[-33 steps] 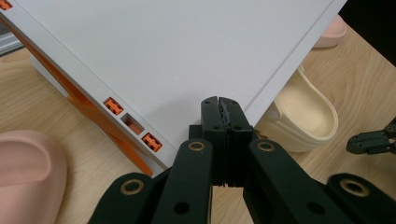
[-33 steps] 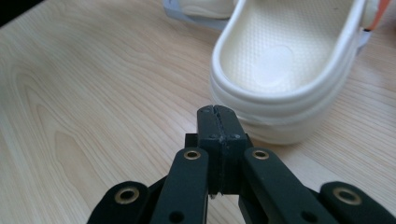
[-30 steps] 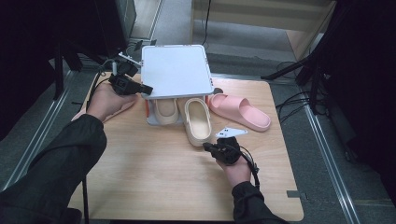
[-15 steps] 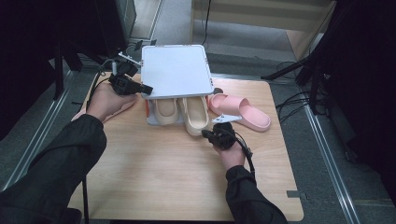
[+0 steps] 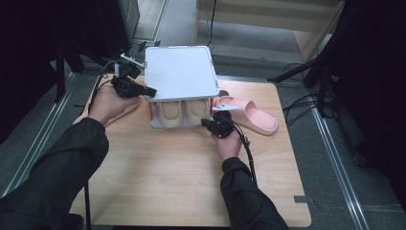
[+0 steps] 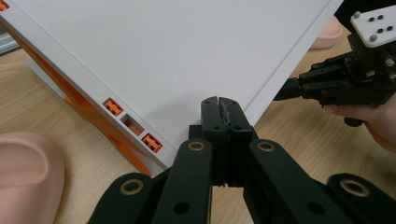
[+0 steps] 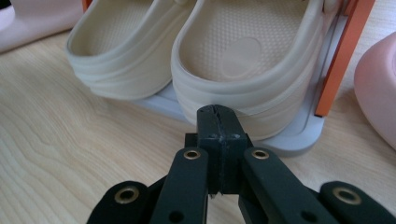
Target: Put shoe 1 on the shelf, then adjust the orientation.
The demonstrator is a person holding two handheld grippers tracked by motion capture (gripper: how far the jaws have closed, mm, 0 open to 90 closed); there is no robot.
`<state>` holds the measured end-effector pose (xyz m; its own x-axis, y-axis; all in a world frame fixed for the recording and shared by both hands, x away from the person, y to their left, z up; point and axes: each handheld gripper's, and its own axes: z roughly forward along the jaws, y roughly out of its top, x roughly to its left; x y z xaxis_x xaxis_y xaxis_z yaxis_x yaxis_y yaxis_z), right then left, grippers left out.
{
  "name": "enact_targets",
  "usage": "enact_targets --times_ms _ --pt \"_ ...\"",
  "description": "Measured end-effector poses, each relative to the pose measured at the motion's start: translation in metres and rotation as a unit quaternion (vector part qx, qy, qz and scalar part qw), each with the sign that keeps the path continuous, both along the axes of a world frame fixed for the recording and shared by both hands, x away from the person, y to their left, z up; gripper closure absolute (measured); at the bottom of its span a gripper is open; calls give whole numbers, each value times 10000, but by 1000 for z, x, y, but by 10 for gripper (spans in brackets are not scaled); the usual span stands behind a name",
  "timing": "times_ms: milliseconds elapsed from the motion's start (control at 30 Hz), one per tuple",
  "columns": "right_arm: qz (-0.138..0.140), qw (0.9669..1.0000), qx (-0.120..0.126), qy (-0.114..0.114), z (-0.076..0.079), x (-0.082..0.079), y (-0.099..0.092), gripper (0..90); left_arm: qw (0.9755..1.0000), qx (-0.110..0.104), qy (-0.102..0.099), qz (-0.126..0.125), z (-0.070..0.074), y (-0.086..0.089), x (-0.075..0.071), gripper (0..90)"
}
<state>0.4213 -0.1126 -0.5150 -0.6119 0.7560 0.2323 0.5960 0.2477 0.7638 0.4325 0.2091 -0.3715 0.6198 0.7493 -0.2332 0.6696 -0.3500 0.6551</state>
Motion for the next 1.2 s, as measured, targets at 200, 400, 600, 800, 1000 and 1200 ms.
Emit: enact_targets --times_ms 200,400,600,800,1000,1200 --pt "-29 9998 205 38 1 -3 -6 900 10000 -54 -63 24 -1 0 -1 886" --pt "142 9996 242 55 11 -23 -18 860 9996 -221 180 28 1 1 -1 793" --pt "372 9988 309 94 20 -44 -29 746 9997 -137 219 33 7 3 -7 619" --pt "739 9966 255 267 27 -63 -35 595 9999 -121 78 0 15 10 -23 478" --pt "955 9946 323 252 28 -81 -40 568 9998 -210 -41 34 17 25 -40 467" --pt "1087 9936 269 132 33 -91 -41 552 9998 -183 -53 98 12 36 -53 466"
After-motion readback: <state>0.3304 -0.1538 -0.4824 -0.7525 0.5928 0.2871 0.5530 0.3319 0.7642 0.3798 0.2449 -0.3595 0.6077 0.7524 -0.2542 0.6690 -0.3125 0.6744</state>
